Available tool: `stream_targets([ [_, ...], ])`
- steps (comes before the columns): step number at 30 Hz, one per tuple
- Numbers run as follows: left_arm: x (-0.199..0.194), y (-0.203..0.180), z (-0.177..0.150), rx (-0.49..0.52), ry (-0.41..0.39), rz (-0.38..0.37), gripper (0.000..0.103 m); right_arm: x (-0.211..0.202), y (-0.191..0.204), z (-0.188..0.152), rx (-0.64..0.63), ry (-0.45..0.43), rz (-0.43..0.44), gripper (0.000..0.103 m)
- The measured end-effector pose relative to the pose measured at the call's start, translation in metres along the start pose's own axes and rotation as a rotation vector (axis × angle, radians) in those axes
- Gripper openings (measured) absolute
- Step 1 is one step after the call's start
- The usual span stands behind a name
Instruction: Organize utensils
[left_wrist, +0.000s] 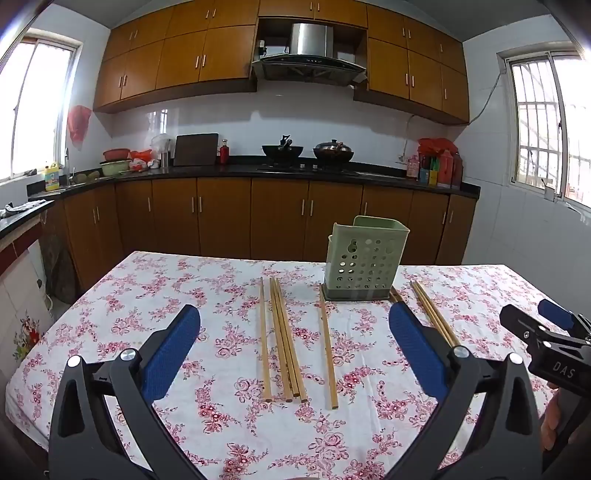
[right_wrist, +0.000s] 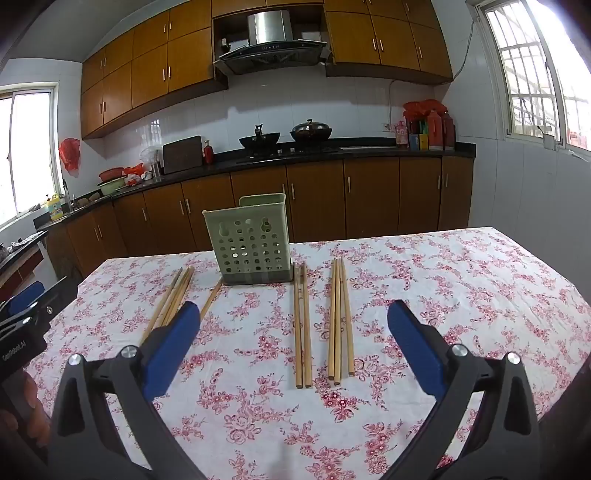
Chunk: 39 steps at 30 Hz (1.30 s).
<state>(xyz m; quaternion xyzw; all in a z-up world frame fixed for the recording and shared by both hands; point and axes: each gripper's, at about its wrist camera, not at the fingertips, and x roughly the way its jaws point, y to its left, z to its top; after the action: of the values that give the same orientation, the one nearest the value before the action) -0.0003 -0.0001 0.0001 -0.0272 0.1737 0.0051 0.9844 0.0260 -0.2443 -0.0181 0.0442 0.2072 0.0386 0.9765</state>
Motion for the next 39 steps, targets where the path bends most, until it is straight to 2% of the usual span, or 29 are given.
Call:
stream_targets([
  [39, 0.0002, -0.0002, 0.0000, 0.005, 0.005, 0.002, 0.101, 0.0022, -0.0019, -0.0022, 0.006, 0.011, 0.002, 0.099],
])
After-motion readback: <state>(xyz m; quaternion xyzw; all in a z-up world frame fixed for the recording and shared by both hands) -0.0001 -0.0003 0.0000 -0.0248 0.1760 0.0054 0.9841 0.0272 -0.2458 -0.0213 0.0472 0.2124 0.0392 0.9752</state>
